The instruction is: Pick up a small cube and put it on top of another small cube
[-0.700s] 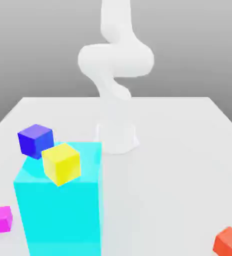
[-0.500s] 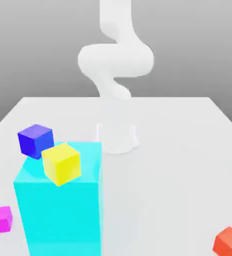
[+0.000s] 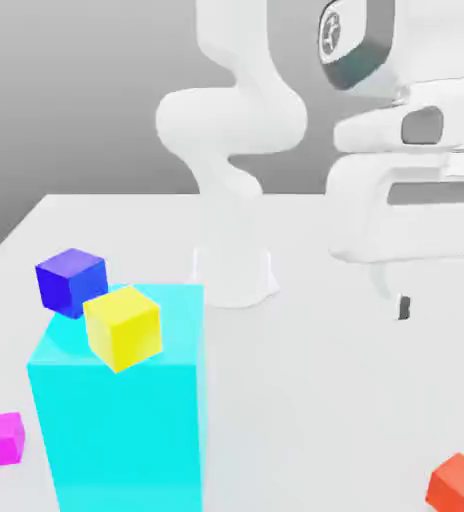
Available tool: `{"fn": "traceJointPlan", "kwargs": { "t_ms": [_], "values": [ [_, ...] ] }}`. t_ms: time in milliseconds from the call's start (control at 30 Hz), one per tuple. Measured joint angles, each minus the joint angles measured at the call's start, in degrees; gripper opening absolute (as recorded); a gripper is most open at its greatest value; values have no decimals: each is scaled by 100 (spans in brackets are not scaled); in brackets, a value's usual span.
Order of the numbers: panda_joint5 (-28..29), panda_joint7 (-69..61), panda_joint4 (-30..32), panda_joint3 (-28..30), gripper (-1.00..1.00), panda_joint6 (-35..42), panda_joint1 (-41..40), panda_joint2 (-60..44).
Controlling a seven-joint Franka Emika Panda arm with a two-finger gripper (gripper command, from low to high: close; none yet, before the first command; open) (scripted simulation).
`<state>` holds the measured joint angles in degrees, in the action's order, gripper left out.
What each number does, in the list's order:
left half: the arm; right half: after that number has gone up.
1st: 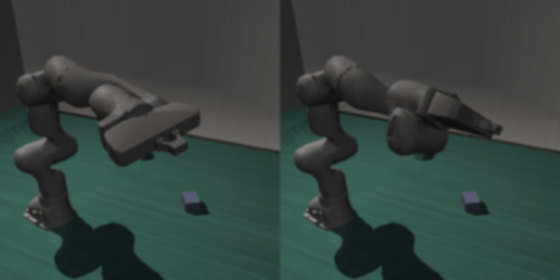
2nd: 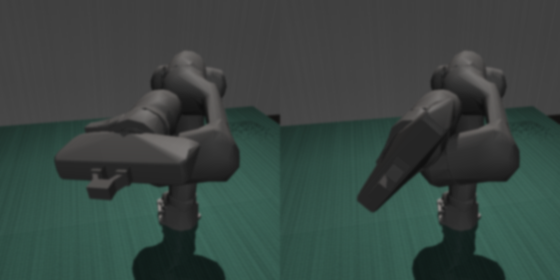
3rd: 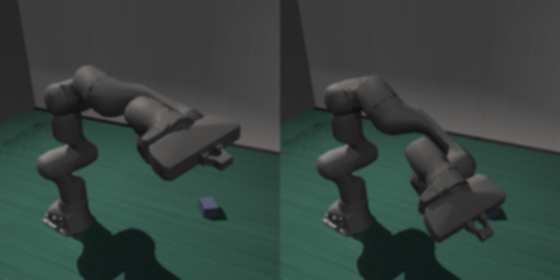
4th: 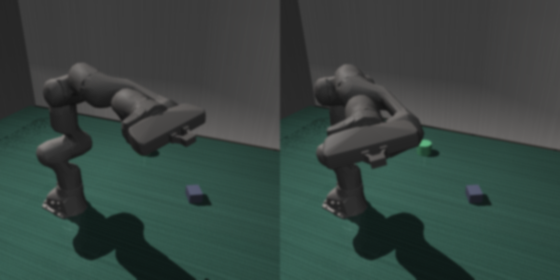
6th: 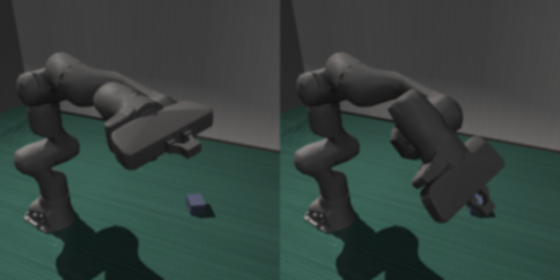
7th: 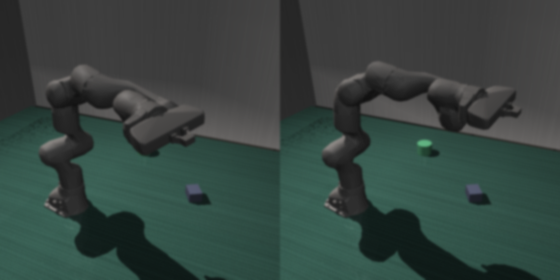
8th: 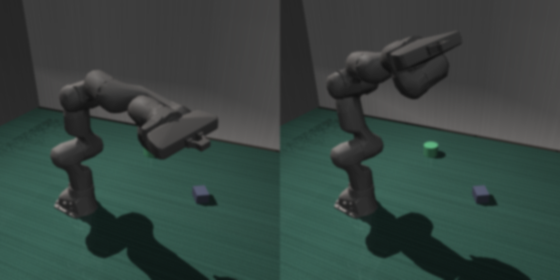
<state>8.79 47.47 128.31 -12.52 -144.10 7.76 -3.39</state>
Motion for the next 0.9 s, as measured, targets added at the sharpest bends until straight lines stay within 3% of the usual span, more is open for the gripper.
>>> {"fn": "traceJointPlan", "kwargs": {
  "t_ms": [300, 433, 467, 700, 900],
  "values": [
    [279, 27, -134, -211, 0, -486, 464, -1861],
    [565, 217, -300, 19, 0, -1034, 704, -2693],
    [620, 256, -334, 76, -100, -1143, 751, -2839],
    [619, 255, -334, 74, -100, -1146, 752, -2845],
    [-5, 353, -188, -251, -100, -335, 532, -1789]
  ]
}}
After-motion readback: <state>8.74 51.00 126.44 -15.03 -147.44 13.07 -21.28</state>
